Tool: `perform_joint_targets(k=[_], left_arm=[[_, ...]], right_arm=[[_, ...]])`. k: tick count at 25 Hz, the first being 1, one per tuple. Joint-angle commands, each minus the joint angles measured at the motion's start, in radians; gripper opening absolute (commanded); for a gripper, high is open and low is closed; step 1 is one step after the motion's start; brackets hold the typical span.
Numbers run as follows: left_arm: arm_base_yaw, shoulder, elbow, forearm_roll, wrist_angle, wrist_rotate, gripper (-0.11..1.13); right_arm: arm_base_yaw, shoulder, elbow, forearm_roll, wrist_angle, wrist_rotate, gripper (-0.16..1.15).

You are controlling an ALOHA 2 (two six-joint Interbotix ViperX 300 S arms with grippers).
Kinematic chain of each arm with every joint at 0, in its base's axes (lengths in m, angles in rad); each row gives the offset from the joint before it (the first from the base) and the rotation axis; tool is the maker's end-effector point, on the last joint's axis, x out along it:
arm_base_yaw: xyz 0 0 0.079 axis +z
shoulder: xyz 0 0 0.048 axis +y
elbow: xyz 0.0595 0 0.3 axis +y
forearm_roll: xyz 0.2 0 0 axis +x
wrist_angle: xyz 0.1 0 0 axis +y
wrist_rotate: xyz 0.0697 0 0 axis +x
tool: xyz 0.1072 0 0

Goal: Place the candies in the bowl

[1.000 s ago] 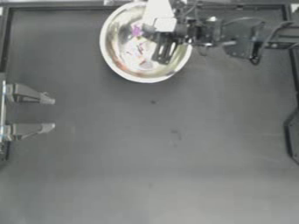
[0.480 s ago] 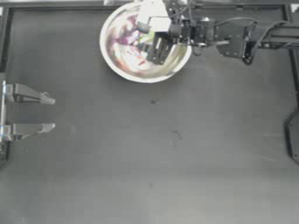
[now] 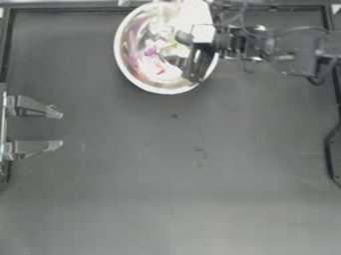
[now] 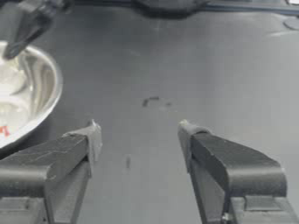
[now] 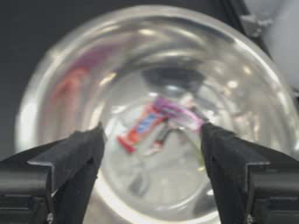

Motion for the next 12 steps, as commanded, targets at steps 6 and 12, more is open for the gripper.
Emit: perform_joint_targets(k=[6,12], left_arm=[[0.000,0.026,-0.018,0.000,-0.006,0.005,0.90],[0.000,0.026,-0.017,0.002,-0.006,0.006,0.90]], right_arm=[[0.115,-0.262,0.189,0.058,-0.152,0.002,0.94],[0.189,-0.390,0.321,0.110,-0.207,0.005,0.94]])
